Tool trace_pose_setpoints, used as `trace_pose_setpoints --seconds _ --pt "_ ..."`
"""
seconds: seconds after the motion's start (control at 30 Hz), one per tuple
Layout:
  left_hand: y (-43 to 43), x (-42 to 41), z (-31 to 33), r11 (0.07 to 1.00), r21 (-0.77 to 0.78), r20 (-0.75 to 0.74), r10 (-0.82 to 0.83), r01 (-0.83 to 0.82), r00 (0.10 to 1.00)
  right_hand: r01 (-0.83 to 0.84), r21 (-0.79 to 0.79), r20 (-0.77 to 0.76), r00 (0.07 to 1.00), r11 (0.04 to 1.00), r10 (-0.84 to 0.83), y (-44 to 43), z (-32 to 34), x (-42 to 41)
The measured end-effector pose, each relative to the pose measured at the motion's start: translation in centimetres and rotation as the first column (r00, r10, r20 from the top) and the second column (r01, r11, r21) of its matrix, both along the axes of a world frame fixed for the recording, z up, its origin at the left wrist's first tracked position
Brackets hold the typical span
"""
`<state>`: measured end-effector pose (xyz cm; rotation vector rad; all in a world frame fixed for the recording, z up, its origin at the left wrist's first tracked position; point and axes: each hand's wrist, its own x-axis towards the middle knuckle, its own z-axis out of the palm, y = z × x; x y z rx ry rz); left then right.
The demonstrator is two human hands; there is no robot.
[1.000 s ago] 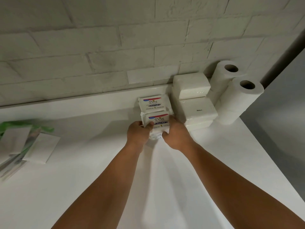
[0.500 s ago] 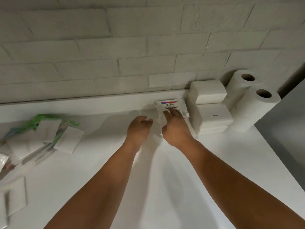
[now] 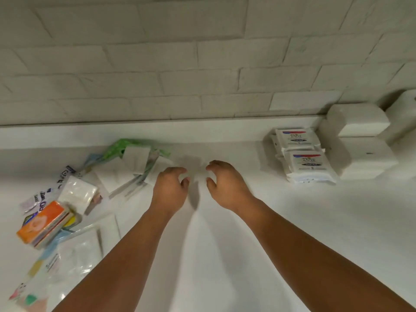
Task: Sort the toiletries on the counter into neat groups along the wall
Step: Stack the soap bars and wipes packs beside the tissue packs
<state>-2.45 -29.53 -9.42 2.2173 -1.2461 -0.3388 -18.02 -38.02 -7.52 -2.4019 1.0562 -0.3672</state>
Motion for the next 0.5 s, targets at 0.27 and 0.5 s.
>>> trace_pose_setpoints --seconds 0.27,0.5 --pt "3.3 9.1 -4.1 0.985 0.169 0.449 -0.104 0.030 0.888 -0.035 0.082 -0.055 0.998 0.996 0.039 4.6 -4.0 7.9" --pt "4.7 10.9 -4.8 0.976 0.178 0.429 -0.195 0.129 0.882 -0.096 -0.022 -0.161 0.983 0.995 0.091 6.2 -6.7 11.4"
